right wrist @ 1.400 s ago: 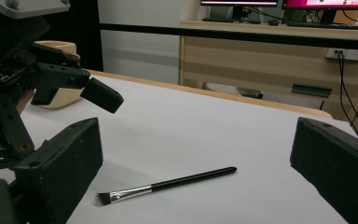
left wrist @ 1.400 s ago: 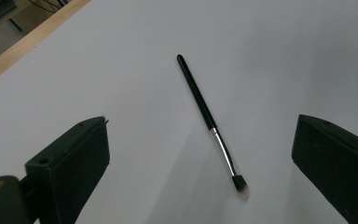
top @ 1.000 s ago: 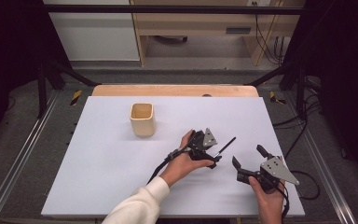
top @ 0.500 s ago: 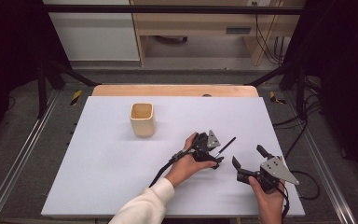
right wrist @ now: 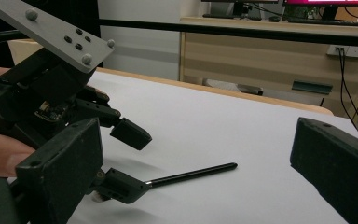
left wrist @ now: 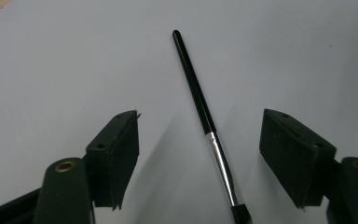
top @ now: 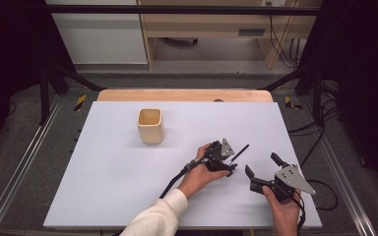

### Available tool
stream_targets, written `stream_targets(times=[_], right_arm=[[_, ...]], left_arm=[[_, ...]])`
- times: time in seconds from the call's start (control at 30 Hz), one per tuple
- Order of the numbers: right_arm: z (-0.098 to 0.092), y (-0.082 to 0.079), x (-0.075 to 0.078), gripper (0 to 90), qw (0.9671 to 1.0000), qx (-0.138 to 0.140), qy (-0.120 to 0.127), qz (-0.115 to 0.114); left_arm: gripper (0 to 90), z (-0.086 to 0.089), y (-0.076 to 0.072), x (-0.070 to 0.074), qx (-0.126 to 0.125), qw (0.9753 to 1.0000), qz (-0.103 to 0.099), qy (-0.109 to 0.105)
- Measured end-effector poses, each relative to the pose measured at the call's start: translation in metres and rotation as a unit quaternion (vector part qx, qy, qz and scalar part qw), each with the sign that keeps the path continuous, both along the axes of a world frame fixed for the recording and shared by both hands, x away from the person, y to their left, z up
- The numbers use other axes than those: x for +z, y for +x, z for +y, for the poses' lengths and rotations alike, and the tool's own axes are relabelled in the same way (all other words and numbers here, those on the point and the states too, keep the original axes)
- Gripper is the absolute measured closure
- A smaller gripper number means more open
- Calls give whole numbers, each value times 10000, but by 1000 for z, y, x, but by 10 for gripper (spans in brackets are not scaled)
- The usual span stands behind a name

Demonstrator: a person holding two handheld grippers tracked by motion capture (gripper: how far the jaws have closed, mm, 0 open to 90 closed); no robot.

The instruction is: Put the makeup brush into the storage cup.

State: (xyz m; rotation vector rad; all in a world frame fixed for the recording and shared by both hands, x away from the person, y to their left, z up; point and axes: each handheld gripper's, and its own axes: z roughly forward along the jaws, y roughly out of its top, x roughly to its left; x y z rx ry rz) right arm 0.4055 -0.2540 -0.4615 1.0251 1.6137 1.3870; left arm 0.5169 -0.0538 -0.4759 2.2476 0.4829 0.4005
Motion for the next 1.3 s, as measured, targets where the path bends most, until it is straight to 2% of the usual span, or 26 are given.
stream_targets(times=[0.3,0.43,0.53,0.83,0.97,1.07,1.13,1.3], right_arm=[[1,0,0,28,10000,-1,-8,34],[0,0,0,28,10000,-18,-3,35],[0,0,0,28,10000,-4,8,42],[0,0,-1,28,10000,-15,8,48],[0,0,-1,29,10000,-23,3,68],[0,1,-1,29,10000,-24,4,69],[0,1,-1,29,10000,-26,4,74],[0,1,-1,31,10000,-27,-7,82]], left_arm=[[416,-4,-2,-2,-44,9999,100,68],[460,-4,-2,-3,-20,9999,143,10],[495,-4,-1,-3,-22,9998,162,76],[560,-5,-1,-5,-12,9997,229,84],[588,-5,-1,-5,-11,9996,259,68],[607,-5,-1,-5,-3,9993,380,-39],[625,-6,-2,-5,-5,9994,358,16],[674,-6,-2,-5,-5,9990,447,-20]])
